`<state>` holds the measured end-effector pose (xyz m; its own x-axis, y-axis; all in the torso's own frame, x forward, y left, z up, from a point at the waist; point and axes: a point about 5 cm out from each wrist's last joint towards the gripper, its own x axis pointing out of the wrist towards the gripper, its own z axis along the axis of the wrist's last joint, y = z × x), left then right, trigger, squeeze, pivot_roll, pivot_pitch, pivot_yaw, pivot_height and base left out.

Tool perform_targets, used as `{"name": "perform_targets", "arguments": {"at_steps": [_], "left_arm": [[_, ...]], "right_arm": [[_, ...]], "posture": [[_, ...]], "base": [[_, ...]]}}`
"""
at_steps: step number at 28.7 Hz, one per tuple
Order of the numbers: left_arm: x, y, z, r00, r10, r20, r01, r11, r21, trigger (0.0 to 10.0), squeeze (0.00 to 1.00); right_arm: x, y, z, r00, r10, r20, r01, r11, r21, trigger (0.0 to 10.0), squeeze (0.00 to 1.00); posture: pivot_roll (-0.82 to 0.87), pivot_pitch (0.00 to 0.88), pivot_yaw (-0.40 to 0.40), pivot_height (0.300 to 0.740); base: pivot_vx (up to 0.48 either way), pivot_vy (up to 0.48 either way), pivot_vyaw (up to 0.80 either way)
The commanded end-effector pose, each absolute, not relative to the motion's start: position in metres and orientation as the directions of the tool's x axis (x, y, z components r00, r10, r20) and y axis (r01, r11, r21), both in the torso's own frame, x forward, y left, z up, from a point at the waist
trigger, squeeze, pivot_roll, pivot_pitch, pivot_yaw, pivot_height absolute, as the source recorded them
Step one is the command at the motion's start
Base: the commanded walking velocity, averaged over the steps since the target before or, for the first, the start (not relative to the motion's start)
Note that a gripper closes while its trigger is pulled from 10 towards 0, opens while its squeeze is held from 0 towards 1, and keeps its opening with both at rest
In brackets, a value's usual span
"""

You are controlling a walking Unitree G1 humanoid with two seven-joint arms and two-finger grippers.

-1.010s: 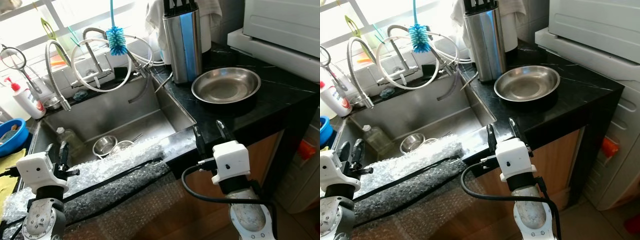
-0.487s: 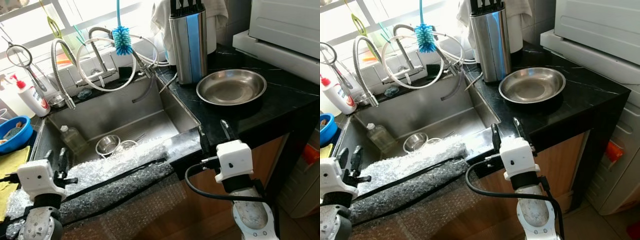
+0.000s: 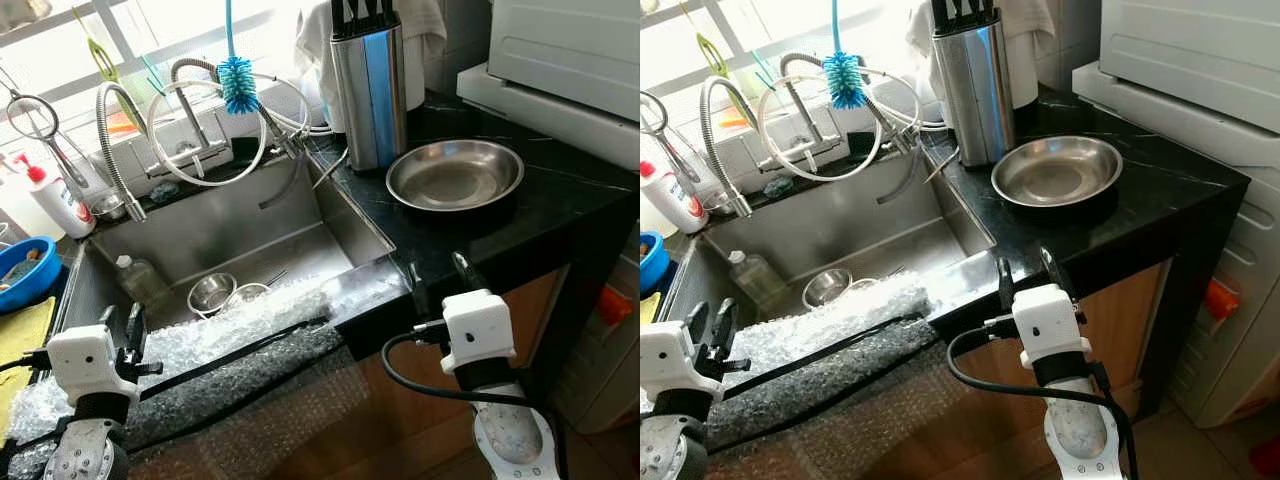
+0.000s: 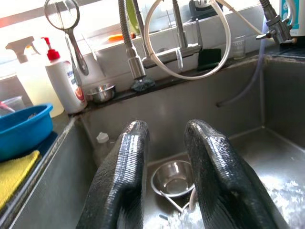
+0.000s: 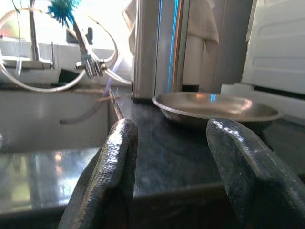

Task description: Kitchen organization

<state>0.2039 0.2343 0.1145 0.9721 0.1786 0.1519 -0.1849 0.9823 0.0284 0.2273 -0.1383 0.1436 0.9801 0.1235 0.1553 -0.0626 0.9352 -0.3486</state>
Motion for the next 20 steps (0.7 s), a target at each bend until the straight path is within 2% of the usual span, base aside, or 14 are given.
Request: {"name": "perform_targets", "arguments": {"at_steps": [1,8,13,17,20], "left_arm": [[0.201,0.241,0.109,0.97,0.208,0.127,-0.214,0.976,0.036,10.0,0.0],[0.202,0.24,0.106,0.971,0.209,0.12,-0.214,0.976,0.032,10.0,0.0],[0.203,0.239,0.105,0.972,0.207,0.112,-0.211,0.977,0.027,10.0,0.0],[0.204,0.239,0.103,0.972,0.21,0.104,-0.214,0.977,0.024,10.0,0.0],[0.203,0.24,0.102,0.972,0.21,0.1,-0.214,0.977,0.024,10.0,0.0]], "right_arm": [[0.227,-0.137,0.139,0.983,0.121,0.141,-0.068,0.941,-0.331,10.0,0.0],[0.229,-0.143,0.138,0.989,0.072,0.132,-0.028,0.952,-0.305,10.0,0.0],[0.237,-0.154,0.15,0.989,-0.013,0.15,0.051,0.967,-0.252,10.0,0.0],[0.246,-0.169,0.173,0.97,-0.127,0.206,0.161,0.975,-0.154,10.0,0.0],[0.248,-0.173,0.18,0.963,-0.154,0.219,0.184,0.975,-0.127,10.0,0.0]], "posture": [[-0.14,0.0,0.23,0.74],[-0.14,0.0,0.23,0.74],[-0.14,0.0,0.231,0.74],[-0.15,0.0,0.231,0.74],[-0.15,0.0,0.232,0.74]], "base": [[0.0,0.0,0.0],[0.0,0.0,0.0],[0.0,0.0,0.0],[0.0,0.0,0.0],[0.0,0.0,0.0]]}}
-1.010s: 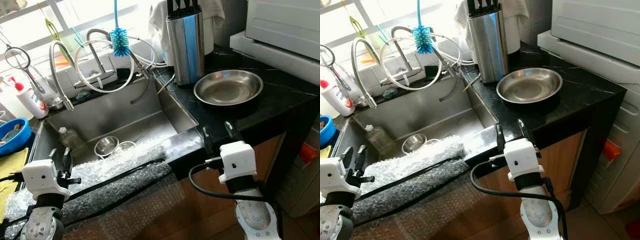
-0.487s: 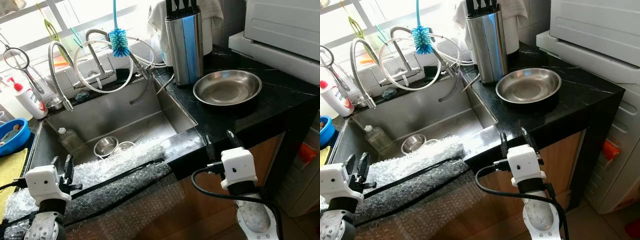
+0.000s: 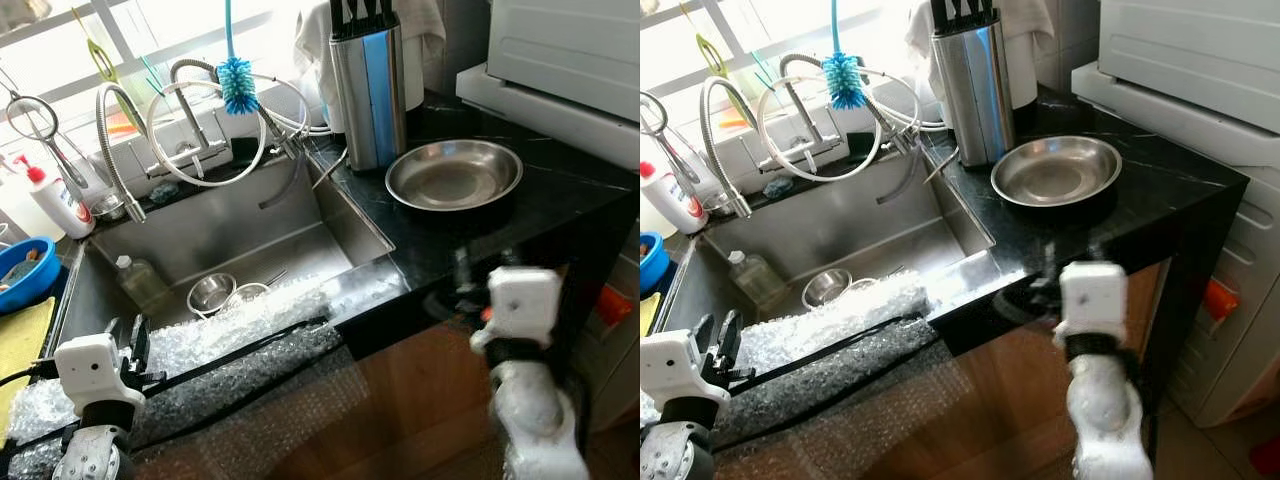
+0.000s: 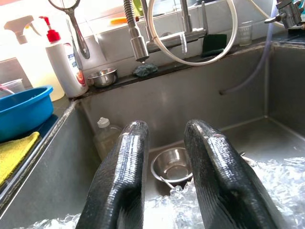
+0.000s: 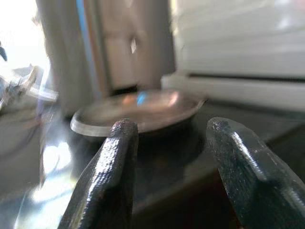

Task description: Kitchen organization

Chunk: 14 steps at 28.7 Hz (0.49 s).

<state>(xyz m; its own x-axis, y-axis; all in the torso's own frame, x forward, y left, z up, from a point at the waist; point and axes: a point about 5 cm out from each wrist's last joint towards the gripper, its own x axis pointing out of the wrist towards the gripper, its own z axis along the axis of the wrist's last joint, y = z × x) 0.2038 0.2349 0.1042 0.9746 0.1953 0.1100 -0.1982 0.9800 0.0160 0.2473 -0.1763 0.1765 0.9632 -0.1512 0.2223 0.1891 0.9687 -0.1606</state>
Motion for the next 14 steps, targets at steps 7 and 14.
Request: {"name": "perform_targets", "arguments": {"at_steps": [7,14], "left_arm": [[0.203,0.239,0.1,0.974,0.209,0.091,-0.212,0.977,0.02,10.0,0.0],[0.202,0.238,0.098,0.974,0.208,0.087,-0.21,0.977,0.019,10.0,0.0]], "right_arm": [[0.261,-0.2,0.213,0.915,-0.351,0.2,0.357,0.934,0.002,10.0,0.0],[0.264,-0.225,0.214,0.878,-0.468,0.104,0.455,0.882,0.125,10.0,0.0]], "posture": [[-0.15,0.0,0.233,0.74],[-0.15,0.0,0.227,0.74]], "base": [[0.0,0.0,0.0],[0.0,0.0,0.0]]}}
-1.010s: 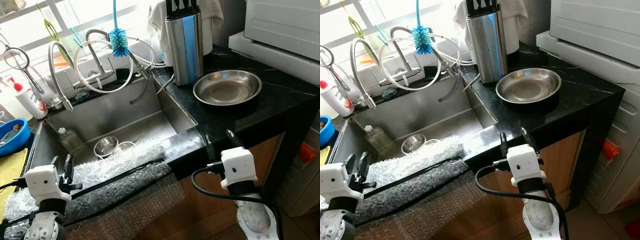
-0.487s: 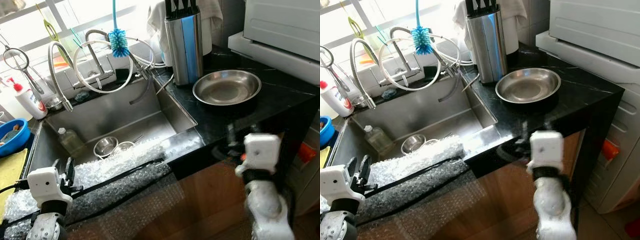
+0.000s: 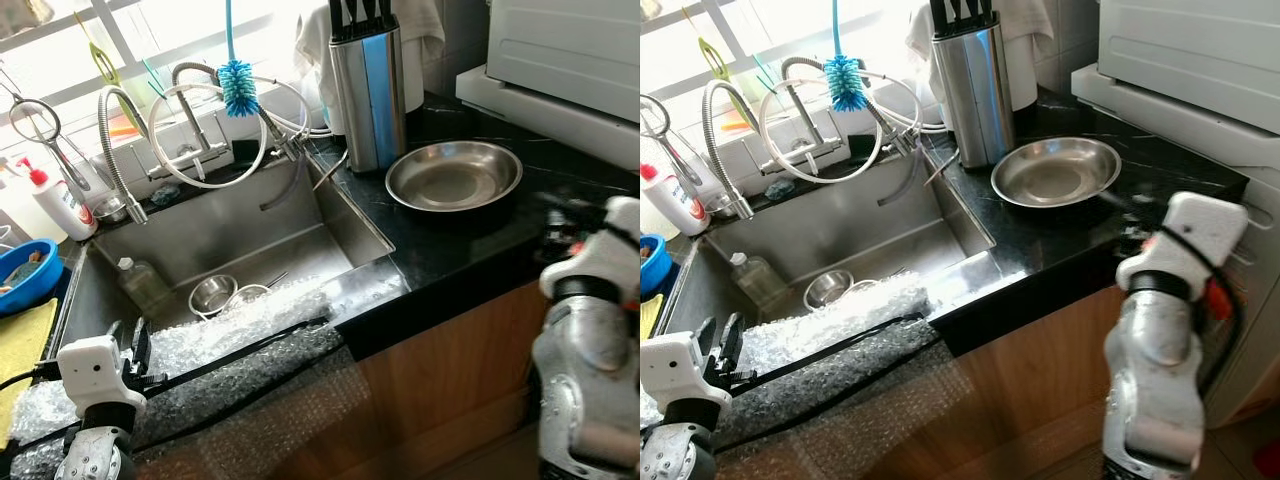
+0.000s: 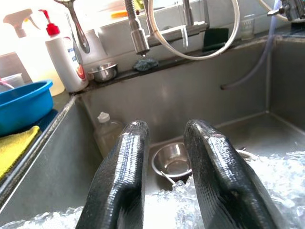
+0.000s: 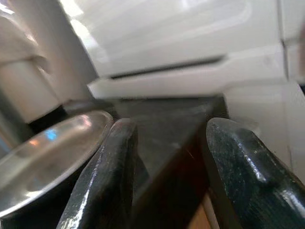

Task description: Kitchen organization

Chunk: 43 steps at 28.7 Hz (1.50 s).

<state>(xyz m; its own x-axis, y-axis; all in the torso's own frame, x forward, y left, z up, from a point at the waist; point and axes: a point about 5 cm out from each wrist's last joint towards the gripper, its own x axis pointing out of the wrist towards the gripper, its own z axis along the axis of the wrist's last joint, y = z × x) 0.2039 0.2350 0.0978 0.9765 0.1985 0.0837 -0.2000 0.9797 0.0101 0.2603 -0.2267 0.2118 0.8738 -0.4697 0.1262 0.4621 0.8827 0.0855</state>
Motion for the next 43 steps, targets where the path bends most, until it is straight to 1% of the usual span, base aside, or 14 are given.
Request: {"name": "perform_targets", "arguments": {"at_steps": [1,3,5,10,11,13,15,22,23,28,29,35,37,43], "left_arm": [[0.202,0.238,0.098,0.974,0.208,0.087,-0.21,0.978,0.019,10.0,0.0],[0.202,0.238,0.098,0.974,0.207,0.086,-0.21,0.978,0.018,10.0,0.0],[0.202,0.237,0.097,0.975,0.208,0.084,-0.21,0.978,0.018,10.0,0.0],[0.202,0.237,0.096,0.974,0.211,0.083,-0.212,0.977,0.01,10.0,0.0],[0.201,0.237,0.095,0.971,0.228,0.074,-0.226,0.974,-0.028,10.0,0.0],[0.201,0.237,0.095,0.969,0.236,0.068,-0.232,0.971,-0.06,10.0,0.0],[0.203,0.239,0.097,0.967,0.246,0.067,-0.239,0.966,-0.099,10.0,0.0],[0.203,0.239,0.096,0.966,0.249,0.066,-0.242,0.965,-0.101,10.0,0.0],[0.203,0.237,0.095,0.967,0.247,0.062,-0.239,0.965,-0.103,10.0,0.0],[0.202,0.233,0.091,0.969,0.243,0.053,-0.236,0.965,-0.114,10.0,0.0],[0.201,0.231,0.09,0.968,0.245,0.051,-0.237,0.964,-0.121,10.0,0.0],[0.201,0.224,0.09,0.965,0.255,0.063,-0.244,0.959,-0.142,10.0,0.0],[0.207,0.227,0.1,0.959,0.265,0.104,-0.248,0.957,-0.151,10.0,0.0],[0.212,0.235,0.117,0.943,0.288,0.164,-0.263,0.951,-0.16,10.0,0.0]], "right_arm": [[0.265,-0.228,0.213,0.874,-0.478,0.083,0.465,0.874,0.137,10.0,0.0],[0.266,-0.232,0.212,0.87,-0.491,0.056,0.479,0.865,0.151,10.0,0.0],[0.269,-0.24,0.215,0.865,-0.502,-0.003,0.492,0.845,0.21,10.0,0.0],[0.276,-0.246,0.227,0.88,-0.475,-0.008,0.467,0.861,0.202,10.0,0.0],[0.278,-0.248,0.23,0.886,-0.464,0.005,0.459,0.878,0.137,10.0,0.0],[0.279,-0.249,0.232,0.89,-0.455,0.015,0.451,0.886,0.104,10.0,0.0],[0.28,-0.25,0.233,0.894,-0.448,0.002,0.445,0.889,0.104,10.0,0.0],[0.28,-0.252,0.23,0.896,-0.443,-0.019,0.443,0.892,0.089,10.0,0.0],[0.28,-0.253,0.23,0.898,-0.44,-0.023,0.44,0.894,0.08,10.0,0.0],[0.279,-0.256,0.231,0.9,-0.435,-0.029,0.436,0.898,0.058,10.0,0.0],[0.279,-0.258,0.232,0.901,-0.433,-0.031,0.434,0.9,0.044,10.0,0.0],[0.279,-0.262,0.238,0.91,-0.413,-0.018,0.413,0.911,0.007,10.0,0.0],[0.281,-0.261,0.242,0.919,-0.394,-0.006,0.394,0.919,-0.018,10.0,0.0],[0.279,-0.263,0.242,0.92,-0.392,-0.012,0.392,0.92,-0.026,10.0,0.0]], "posture": [[-0.15,0.0,0.227,0.74],[-0.15,0.0,0.227,0.74],[-0.15,0.0,0.224,0.74],[-0.15,0.0,0.22,0.74],[-0.15,0.0,0.22,0.74],[-0.15,0.0,0.216,0.74],[-0.15,0.0,0.21,0.74],[-0.16,0.0,0.205,0.74],[-0.18,0.0,0.186,0.74],[-0.18,0.0,0.172,0.74],[-0.19,0.0,0.144,0.74],[-0.19,0.0,0.11,0.74],[-0.19,0.0,0.096,0.74],[-0.2,0.0,0.063,0.74]], "base": [[0.0,0.0,0.0],[0.0,0.0,0.0],[0.0,0.0,0.0],[0.0,0.0,0.0],[0.0,0.0,0.0],[0.0,0.0,0.0],[0.0,0.0,0.0],[0.0,0.0,0.0],[0.0,0.0,0.0],[0.0,0.0,0.0],[0.0,0.0,0.0],[0.0,0.0,0.0],[0.0,0.0,0.0],[0.0,0.0,0.0]]}}
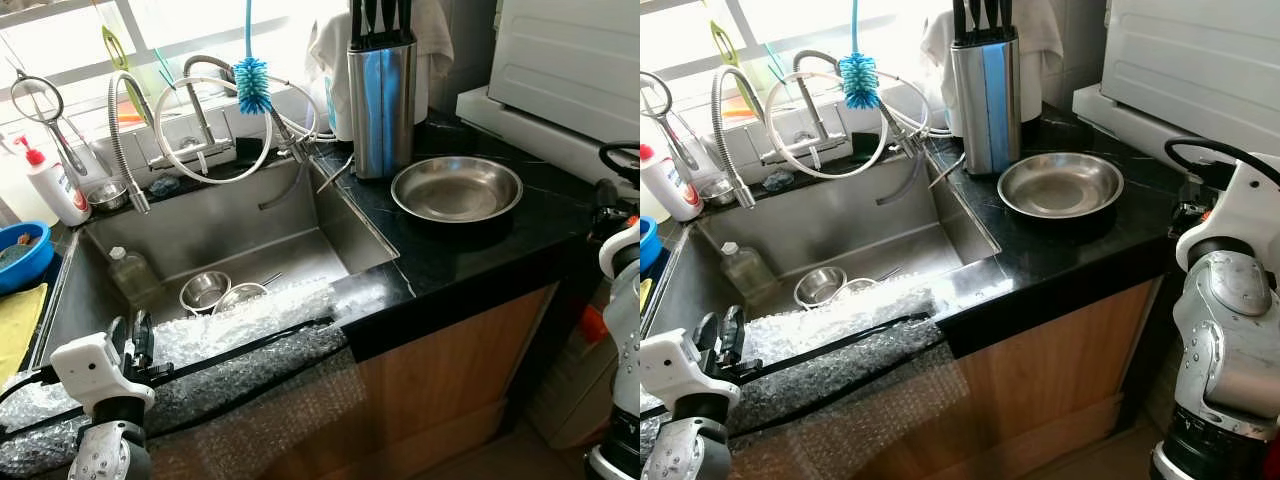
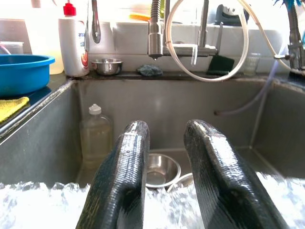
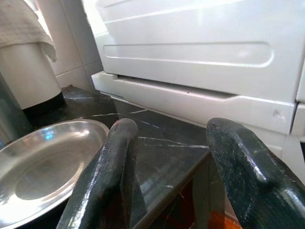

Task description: Kitchen organization

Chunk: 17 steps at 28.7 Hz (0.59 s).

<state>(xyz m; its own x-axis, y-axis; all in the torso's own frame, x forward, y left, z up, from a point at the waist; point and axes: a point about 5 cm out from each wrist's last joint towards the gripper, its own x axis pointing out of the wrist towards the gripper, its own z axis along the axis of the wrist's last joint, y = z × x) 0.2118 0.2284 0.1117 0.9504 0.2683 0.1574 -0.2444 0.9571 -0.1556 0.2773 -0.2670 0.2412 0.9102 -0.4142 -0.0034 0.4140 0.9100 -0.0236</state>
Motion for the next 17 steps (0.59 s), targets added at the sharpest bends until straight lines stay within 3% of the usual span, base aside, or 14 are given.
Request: {"name": "perform_targets", "arguments": {"at_steps": [1,17], "left_arm": [[0.212,0.235,0.117,0.942,0.292,0.168,-0.266,0.951,-0.16,10.0,0.0],[0.212,0.221,0.108,0.945,0.297,0.139,-0.268,0.943,-0.197,10.0,0.0]], "right_arm": [[0.279,-0.263,0.242,0.92,-0.392,-0.013,0.391,0.92,-0.028,10.0,0.0],[0.279,-0.26,0.235,0.927,-0.373,-0.036,0.371,0.928,-0.04,10.0,0.0]], "posture": [[-0.2,0.0,0.063,0.74],[-0.2,0.0,0.052,0.74]], "base": [[0.0,0.0,0.0],[0.0,0.0,0.0]]}}
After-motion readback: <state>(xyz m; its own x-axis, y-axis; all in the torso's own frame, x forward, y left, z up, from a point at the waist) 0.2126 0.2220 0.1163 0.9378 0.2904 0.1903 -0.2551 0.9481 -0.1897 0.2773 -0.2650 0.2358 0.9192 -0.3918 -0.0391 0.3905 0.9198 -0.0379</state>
